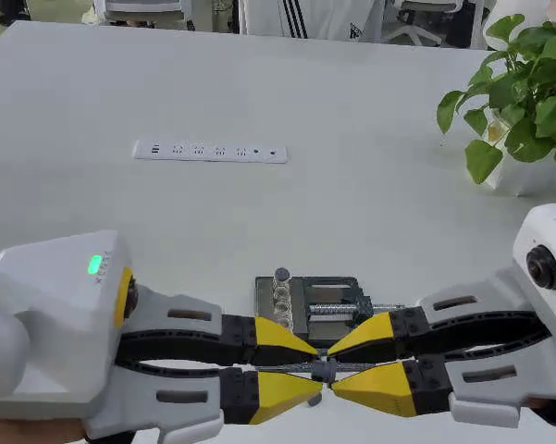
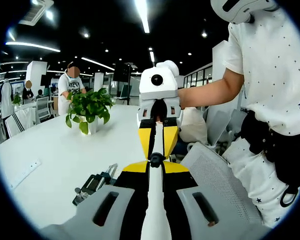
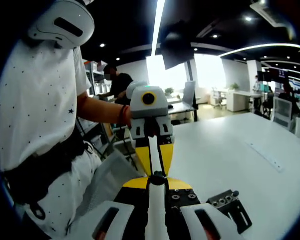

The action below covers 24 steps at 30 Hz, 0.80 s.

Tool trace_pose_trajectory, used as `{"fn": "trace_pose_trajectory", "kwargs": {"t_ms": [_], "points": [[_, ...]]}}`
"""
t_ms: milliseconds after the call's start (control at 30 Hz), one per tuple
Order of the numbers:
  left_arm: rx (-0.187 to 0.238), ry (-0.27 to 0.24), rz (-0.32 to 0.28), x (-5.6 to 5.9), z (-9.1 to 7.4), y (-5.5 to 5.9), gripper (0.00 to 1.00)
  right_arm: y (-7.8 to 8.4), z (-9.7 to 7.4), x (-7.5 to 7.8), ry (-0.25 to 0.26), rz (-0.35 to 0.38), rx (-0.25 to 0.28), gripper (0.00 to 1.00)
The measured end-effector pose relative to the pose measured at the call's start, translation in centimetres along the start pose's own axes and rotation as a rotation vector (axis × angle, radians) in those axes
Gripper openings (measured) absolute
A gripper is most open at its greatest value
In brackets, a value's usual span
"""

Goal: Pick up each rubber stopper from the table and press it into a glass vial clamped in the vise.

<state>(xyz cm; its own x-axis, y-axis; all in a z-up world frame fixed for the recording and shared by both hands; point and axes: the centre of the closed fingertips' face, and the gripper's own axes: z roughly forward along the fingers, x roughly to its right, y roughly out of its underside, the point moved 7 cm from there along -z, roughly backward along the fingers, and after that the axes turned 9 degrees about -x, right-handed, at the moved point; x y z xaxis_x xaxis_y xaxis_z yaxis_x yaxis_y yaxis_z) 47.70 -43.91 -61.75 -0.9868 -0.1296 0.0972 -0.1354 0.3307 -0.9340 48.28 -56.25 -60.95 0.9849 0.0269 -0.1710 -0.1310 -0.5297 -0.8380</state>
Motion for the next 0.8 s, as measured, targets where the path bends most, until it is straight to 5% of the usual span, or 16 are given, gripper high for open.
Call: {"fn": "trace_pose_trajectory", "kwargs": {"t_ms": [267,800], "points": [[-0.003,-0.003,0.002,0.24,-0.02,0.15,0.05,0.02,0.17,-0.27,-0.002,-0.002,-0.012,0.06],[0.093,-0.020,-0.068,0.06,-0.90,-0.20,0.04,-0.94,-0.41,-0.27,0.021,0.016,0.040,0.07]]}}
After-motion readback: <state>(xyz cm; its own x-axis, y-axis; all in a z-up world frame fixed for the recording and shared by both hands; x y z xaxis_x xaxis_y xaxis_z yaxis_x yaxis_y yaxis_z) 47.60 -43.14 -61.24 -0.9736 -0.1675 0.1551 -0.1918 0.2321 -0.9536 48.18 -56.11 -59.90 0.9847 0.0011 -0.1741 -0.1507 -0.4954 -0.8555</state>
